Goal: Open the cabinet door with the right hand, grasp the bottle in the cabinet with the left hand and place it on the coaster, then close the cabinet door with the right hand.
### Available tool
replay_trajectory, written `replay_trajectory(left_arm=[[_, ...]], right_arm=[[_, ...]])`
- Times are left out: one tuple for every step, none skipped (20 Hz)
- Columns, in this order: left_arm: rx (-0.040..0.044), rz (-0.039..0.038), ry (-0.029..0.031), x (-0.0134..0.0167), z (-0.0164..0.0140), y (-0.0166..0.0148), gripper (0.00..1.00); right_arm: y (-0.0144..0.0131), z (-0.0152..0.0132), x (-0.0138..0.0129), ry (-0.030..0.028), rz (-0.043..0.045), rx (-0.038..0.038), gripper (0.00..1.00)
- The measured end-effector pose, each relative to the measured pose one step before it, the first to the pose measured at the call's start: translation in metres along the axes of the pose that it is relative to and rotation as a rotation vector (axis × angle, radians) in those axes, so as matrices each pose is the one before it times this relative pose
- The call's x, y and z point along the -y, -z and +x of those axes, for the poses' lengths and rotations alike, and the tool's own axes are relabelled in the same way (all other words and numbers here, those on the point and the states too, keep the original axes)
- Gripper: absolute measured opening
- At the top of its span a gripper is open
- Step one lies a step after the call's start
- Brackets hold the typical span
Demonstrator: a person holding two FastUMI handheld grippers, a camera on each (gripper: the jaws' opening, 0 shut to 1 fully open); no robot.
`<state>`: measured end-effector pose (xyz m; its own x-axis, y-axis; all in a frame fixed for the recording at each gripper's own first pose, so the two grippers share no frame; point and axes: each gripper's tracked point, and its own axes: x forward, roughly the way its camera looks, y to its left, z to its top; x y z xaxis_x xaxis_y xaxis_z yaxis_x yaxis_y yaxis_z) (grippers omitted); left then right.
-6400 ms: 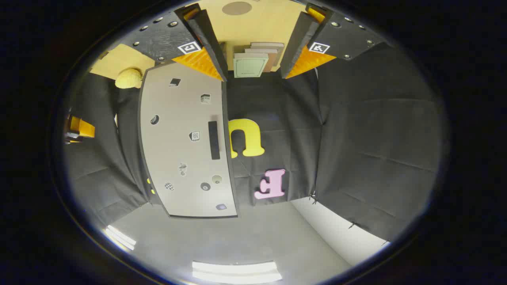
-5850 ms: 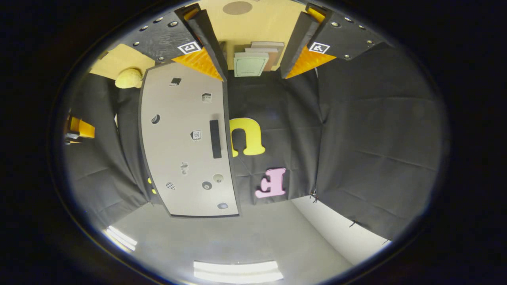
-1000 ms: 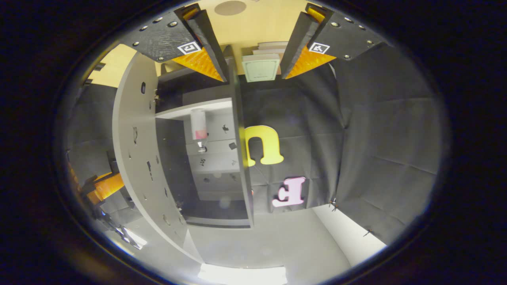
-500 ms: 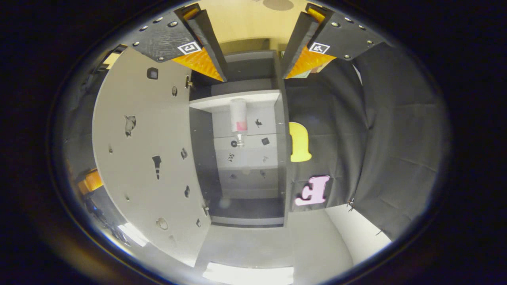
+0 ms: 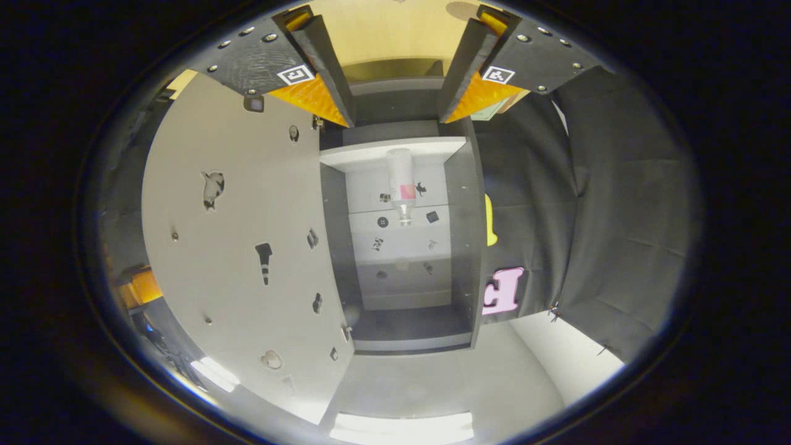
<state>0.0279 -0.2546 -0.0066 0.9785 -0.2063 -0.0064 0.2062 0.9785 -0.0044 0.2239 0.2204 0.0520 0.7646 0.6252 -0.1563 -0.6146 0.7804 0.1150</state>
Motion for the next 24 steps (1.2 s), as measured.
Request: replay_trajectory(left_arm=[[-0.00505,-0.0034,-0.01878,0.0012,0.00177,0.00021,0.8],[-0.00328,-0.00423,-0.01965,0.0009,-0.00001,-0.00125,0.8],[-0.00065,-0.00339,-0.0162,0.00098,0.00282,-0.00204,0.8],[0.00184,0.00056,-0.01306,0.00053,0.00145,-0.00444,0.8],[0.00288,0.00325,-0.01314,0.00067,0.00364,-0.00388,0.8],[0.00461,0.00358,-0.00874,-0.0004,0.00398,-0.0056,0.8],[0.00777,0.00358,-0.00685,-0.00027,0.00435,-0.00687,0.8],[0.0088,0.0028,-0.00117,0.00057,0.00633,-0.0096,0.8],[0.00226,0.00104,0.00812,0.00213,0.00726,-0.00558,0.83],[0.00027,-0.0046,0.01197,0.00208,0.00786,-0.00691,0.8],[-0.00177,-0.00982,0.02233,0.00445,0.00741,-0.00546,0.8],[-0.00059,-0.01159,0.01796,0.0025,0.00665,-0.00671,0.8],[-0.0015,-0.01089,0.01243,-0.00141,0.00709,-0.00526,0.8],[-0.00215,-0.0088,0.009,-0.00168,0.00737,-0.00548,0.82],[-0.00306,-0.00673,0.01059,-0.0025,0.00802,-0.00392,0.82],[0.00171,-0.00421,0.0049,-0.00266,0.00936,-0.00481,0.83],[-0.00181,-0.00096,0.00971,-0.00102,0.00867,-0.00478,0.83],[0.0025,0.00171,0.00494,-0.00432,0.00992,-0.00339,0.8],[0.00167,0.00451,0.00744,-0.00368,0.01204,-0.0027,0.83],[0.00147,0.00581,0.00261,-0.00358,0.01257,-0.00259,0.82],[-0.00483,0.00549,0.00446,-0.00413,0.01326,0.00093,0.83],[-0.0069,0.00267,0.00667,-0.00277,0.01342,0.00241,0.8],[-0.00686,0.00026,0.00774,-0.00092,0.01328,0.00345,0.83],[-0.00302,-0.0037,0.00959,-0.00145,0.01387,0.00293,0.8]], right_arm=[[0.00187,-0.00394,-0.00161,-0.03891,0.01353,-0.00678,0.17],[0.00049,-0.00492,-0.00158,-0.04137,0.01736,-0.00035,0.2],[-0.00101,-0.00611,0.00262,-0.0202,0.01107,0.00733,0.21],[-0.00036,-0.00522,0.00822,-0.00099,-0.00044,0.00227,0.22],[-0.00059,-0.00641,0.01072,0.01806,-0.01025,0.0049,0.25],[0.00249,-0.00906,0.00945,0.02741,-0.01226,0.00391,0.27],[0.00428,-0.00661,0.00951,0.02963,-0.00674,0.00068,0.26],[0.00599,-0.00882,0.01034,0.03152,-0.00712,-0.00081,0.28],[0.00394,-0.00464,0.00902,0.02256,-0.00328,-0.00135,0.39],[0.00555,-0.00153,0.00744,0.02343,-0.00059,-0.00188,0.55],[0.00251,-0.002,0.0087,0.03075,-0.00042,0.00257,0.72],[0.00454,-0.00002,0.00998,0.03911,0.00076,0.00338,0.89],[0.00333,0.00244,0.01115,0.04044,-0.00099,0.00062,0.98],[0.00451,0.0,0.00886,0.03512,0.00303,-0.00309,0.98],[0.00511,0.0006,0.00753,0.03078,0.00546,-0.00519,0.98],[0.00389,0.00073,0.00655,0.02764,0.00626,-0.00779,0.98],[0.00469,0.00021,0.00567,0.02476,0.0005,-0.01247,0.98],[0.0064,0.00323,0.0063,0.02439,-0.00075,-0.01766,0.98],[0.0044,0.00111,0.00507,0.02421,0.00069,-0.01306,0.99],[0.00327,0.00222,0.00316,0.02034,0.00484,-0.01192,0.98],[0.00199,0.0017,0.00205,0.01906,0.00983,-0.00911,0.99],[0.00208,0.00411,0.00241,0.01684,0.00965,-0.00718,0.98],[-0.00006,0.00372,0.0015,0.01614,0.00656,-0.00383,0.98],[-0.00038,0.00385,0.00309,0.02054,0.00275,-0.00522,0.98]])
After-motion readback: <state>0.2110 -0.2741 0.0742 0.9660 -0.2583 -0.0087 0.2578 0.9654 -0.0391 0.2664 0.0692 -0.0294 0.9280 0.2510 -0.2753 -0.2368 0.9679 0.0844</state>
